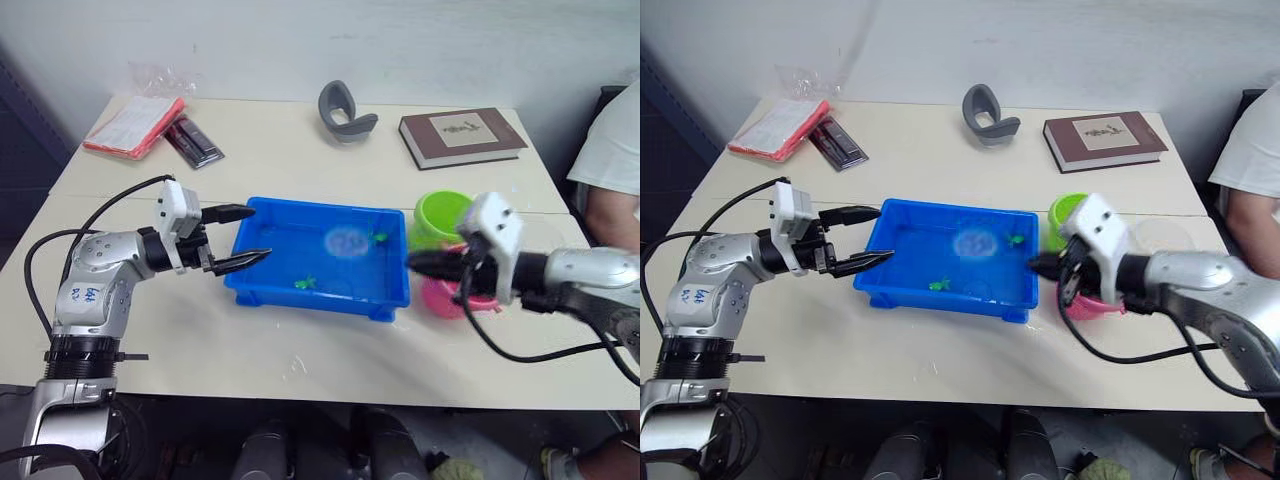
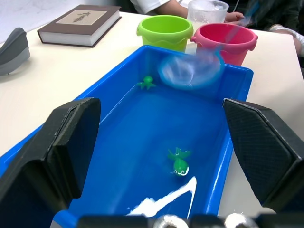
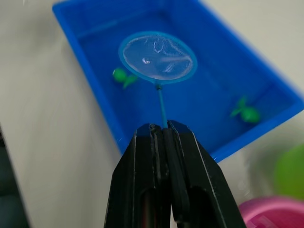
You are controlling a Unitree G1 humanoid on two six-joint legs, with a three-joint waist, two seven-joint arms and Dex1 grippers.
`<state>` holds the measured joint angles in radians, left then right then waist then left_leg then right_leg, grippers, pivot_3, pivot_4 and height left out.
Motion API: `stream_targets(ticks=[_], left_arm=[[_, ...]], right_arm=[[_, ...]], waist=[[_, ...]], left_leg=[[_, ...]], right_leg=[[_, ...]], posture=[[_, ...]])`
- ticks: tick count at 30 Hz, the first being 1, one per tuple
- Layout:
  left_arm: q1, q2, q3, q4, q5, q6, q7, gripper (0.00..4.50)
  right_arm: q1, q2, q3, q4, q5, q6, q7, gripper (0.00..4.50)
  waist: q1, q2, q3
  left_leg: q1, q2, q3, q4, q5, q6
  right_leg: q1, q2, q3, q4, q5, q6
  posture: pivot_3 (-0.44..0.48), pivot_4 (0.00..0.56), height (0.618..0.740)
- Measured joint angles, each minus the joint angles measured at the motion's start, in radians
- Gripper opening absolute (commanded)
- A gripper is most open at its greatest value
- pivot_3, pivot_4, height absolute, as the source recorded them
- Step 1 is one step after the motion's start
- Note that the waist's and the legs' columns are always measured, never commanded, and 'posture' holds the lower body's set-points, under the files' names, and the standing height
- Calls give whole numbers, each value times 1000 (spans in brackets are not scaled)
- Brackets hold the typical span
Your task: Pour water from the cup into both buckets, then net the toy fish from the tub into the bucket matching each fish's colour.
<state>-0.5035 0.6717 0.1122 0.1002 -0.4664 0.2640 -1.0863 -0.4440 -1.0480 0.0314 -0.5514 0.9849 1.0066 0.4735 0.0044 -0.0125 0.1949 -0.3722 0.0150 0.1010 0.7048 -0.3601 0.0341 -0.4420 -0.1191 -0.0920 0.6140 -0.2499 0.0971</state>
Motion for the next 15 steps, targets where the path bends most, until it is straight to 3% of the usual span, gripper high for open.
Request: stream_targets(ticks=[6,11,15], left_arm=[[51,-3,8,-62,-3,24,22,4412],[76,-5,20,-88,-4,28,40,4412],[83,-6,29,-92,-4,28,50,4412]], right_arm=[[-122,122,44,31,34,281,-140,0],[-220,194,142,125,-76,387,-195,0],[-293,277,146,198,-125,484,-225,0]], waist=[[-6,0,0],[-7,0,0],[-7,0,0]], left_leg=[[0,1,1,0,0,-1],[0,0,3,0,0,0],[0,0,3,0,0,0]], right_leg=[[-1,2,0,1,0,0],[-2,3,2,2,0,0],[-2,4,2,2,0,0]], posture=[[0,150,740],[0,150,740],[0,150,740]])
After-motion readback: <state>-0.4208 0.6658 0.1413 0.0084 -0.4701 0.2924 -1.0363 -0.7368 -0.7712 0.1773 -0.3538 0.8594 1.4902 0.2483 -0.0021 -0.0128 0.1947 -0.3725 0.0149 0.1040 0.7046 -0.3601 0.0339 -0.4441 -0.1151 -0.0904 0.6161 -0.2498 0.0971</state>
